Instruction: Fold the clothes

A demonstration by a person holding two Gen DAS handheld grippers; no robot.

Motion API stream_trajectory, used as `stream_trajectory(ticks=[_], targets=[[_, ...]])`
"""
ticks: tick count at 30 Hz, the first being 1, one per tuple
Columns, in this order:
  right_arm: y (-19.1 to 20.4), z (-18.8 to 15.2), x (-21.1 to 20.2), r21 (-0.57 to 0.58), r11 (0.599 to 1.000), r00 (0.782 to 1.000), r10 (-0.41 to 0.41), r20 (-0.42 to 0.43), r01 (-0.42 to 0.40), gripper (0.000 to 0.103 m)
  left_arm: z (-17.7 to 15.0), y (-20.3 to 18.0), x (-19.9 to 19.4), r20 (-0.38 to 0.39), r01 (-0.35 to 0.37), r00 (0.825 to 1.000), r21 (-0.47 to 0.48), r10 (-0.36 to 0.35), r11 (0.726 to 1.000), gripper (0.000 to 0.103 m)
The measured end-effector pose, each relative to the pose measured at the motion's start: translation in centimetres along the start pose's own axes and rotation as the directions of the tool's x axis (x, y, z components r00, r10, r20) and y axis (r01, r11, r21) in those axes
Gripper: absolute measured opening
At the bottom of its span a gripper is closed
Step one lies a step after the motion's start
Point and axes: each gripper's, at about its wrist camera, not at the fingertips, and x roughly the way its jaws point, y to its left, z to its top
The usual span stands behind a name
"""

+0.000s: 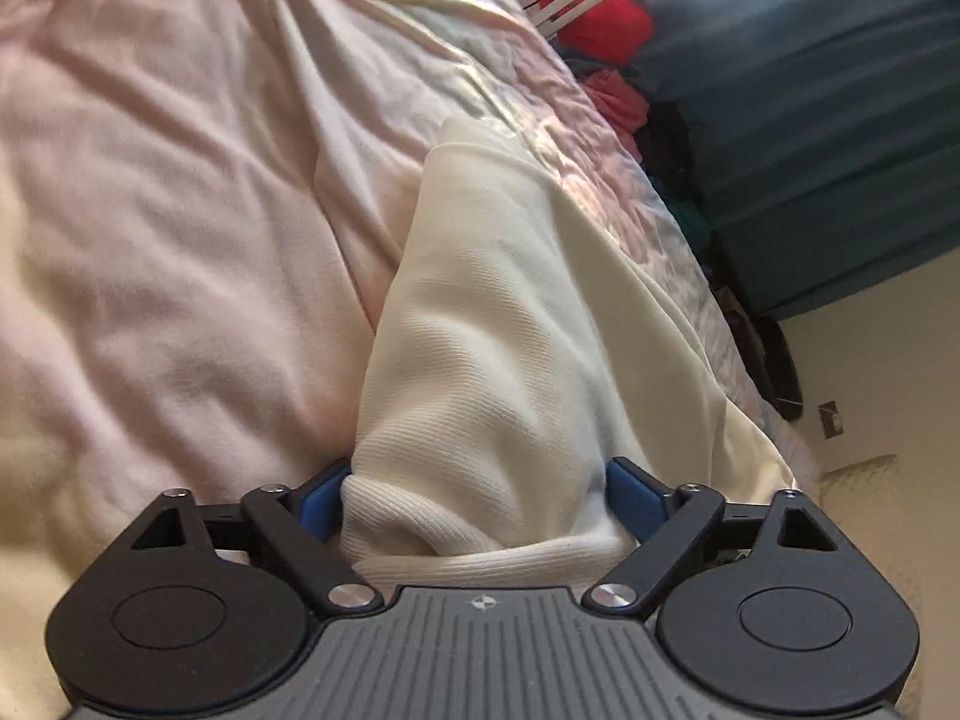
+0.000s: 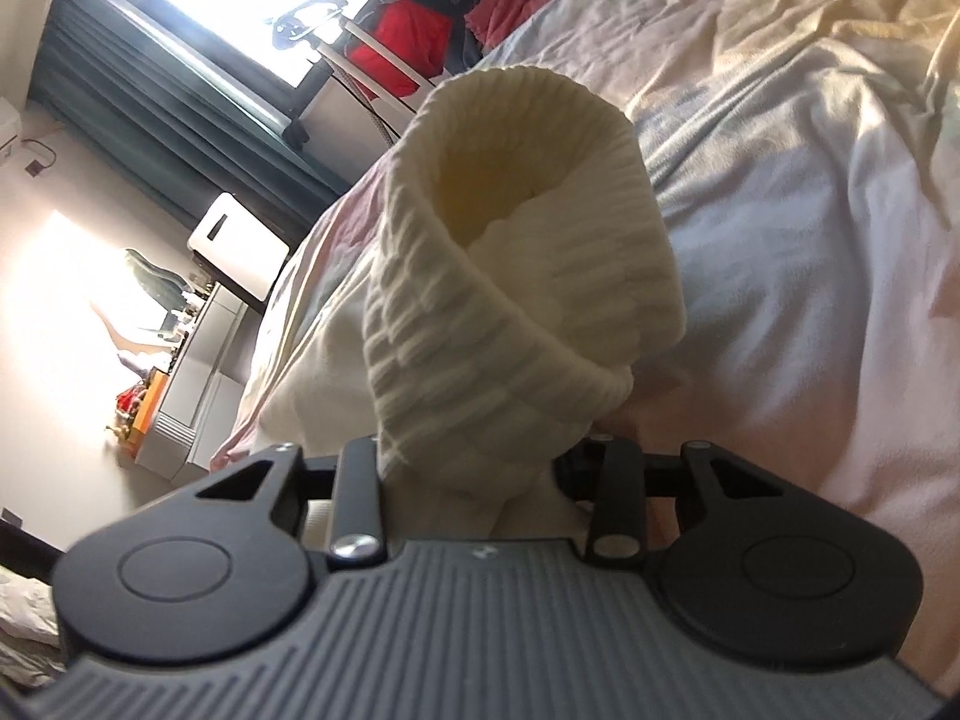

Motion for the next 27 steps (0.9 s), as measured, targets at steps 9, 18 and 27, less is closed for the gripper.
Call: stream_trajectory(ticks=[9, 18, 27], targets=[[1.8, 0.5, -1.6, -0.017, 1.000, 1.000, 0.007, 0.018, -0.007, 0.037, -0.7, -2.9, -3.3, 0.062, -0.005, 0.998, 0.080, 0.000, 0.997, 0.055], [2.1, 6.1, -10.8, 0.050, 0.998, 0.983, 0.036, 0.177, -0.046, 0.035, -0.2, -15.0, -3.8, 0.067, 0.195, 0.977, 0.112, -0.204, 0.974, 0.050], [-6.4, 21.4, -17.7, 0.191, 0.981, 0.939, -0.091, 0.331, 0.028, 0.035, -0.6, -36.5, 14.2, -0.064, 0.314, 0.949, 0.200, -0.307, 0.928, 0.050]])
